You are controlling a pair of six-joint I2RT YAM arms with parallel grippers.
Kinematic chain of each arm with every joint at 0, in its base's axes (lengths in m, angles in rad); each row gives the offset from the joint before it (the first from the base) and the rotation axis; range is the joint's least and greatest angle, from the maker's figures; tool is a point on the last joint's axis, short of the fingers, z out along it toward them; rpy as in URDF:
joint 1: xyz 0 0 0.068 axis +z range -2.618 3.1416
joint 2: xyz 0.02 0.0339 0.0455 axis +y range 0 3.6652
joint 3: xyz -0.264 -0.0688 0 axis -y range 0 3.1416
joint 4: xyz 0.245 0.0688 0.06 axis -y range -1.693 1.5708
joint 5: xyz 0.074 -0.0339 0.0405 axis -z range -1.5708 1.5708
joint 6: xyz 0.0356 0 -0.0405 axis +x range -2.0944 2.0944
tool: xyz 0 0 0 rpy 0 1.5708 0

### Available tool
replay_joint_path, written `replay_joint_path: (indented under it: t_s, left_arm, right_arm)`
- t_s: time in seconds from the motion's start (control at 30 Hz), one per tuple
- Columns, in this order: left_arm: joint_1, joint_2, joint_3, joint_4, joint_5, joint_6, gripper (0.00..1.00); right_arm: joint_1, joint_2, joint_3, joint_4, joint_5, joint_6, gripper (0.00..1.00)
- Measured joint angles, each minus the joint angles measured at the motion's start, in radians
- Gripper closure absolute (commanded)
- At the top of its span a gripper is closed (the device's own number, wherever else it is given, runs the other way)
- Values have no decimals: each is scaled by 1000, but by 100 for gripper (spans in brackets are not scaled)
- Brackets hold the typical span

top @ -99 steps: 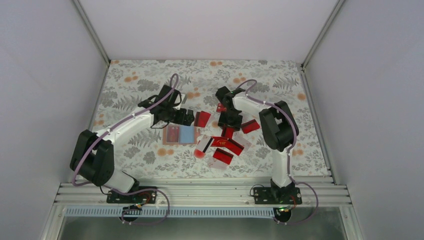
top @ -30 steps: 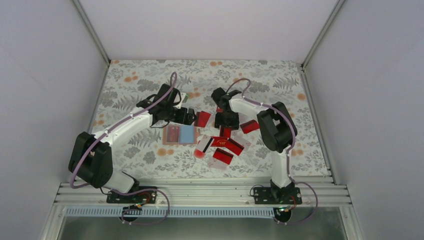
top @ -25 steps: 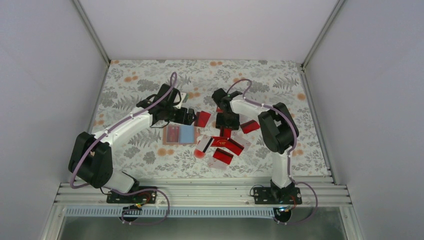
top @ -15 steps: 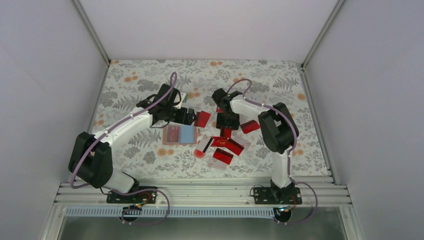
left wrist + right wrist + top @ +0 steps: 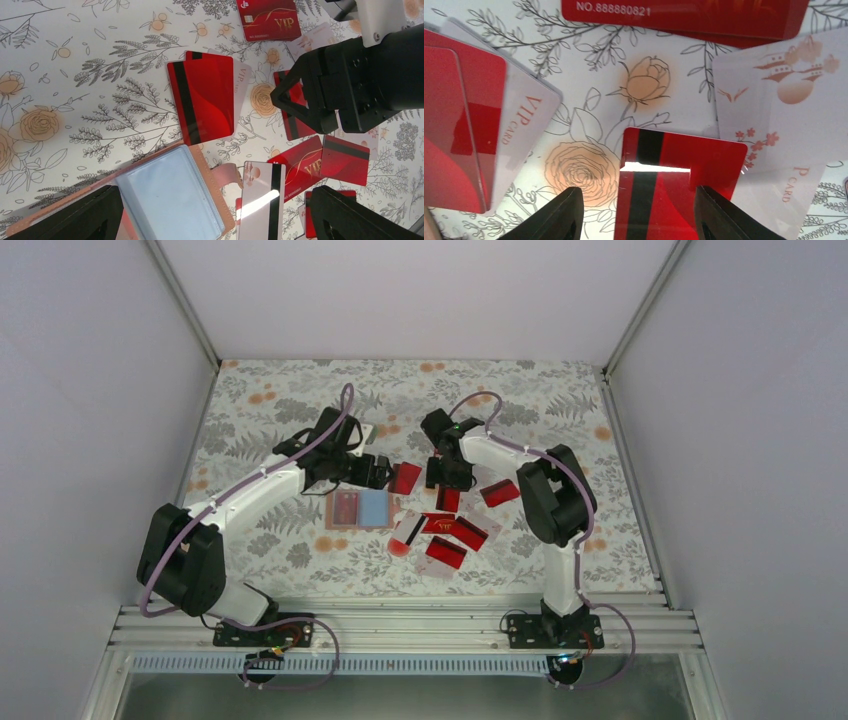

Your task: Put the credit cards into the card holder

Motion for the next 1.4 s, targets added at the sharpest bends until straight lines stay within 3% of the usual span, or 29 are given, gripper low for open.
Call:
replay_joint_path:
  t_s: [0.3,0.37,0.43,0.47,0.7,0.97,1.4]
  left_arm:
    - [0,0,0,11,22,-3,6]
    - [0,2,0,12,24,-3,6]
    - [0,6,1,14,27,-3,6]
    - [0,8,3,14,29,-3,6]
    - [0,23,21,23,39,-3,6]
    - [0,23,21,24,45,-3,7]
    - [0,23,21,25,45,-2,7]
  right_arm:
    - [0,0,5,-5,11,-16,28]
    - [-3,-1,5,-24,33,-18,20]
    - [-11,-8,2,-43,54,-19,3]
    - [-15,-16,-2,-50,64,-11,1]
    - [-115,-116,-21,-126,109,77,1]
    - [-202,-104,-13,-208,98,224,1]
    - [-321,-96,-142,-161,12,303,2]
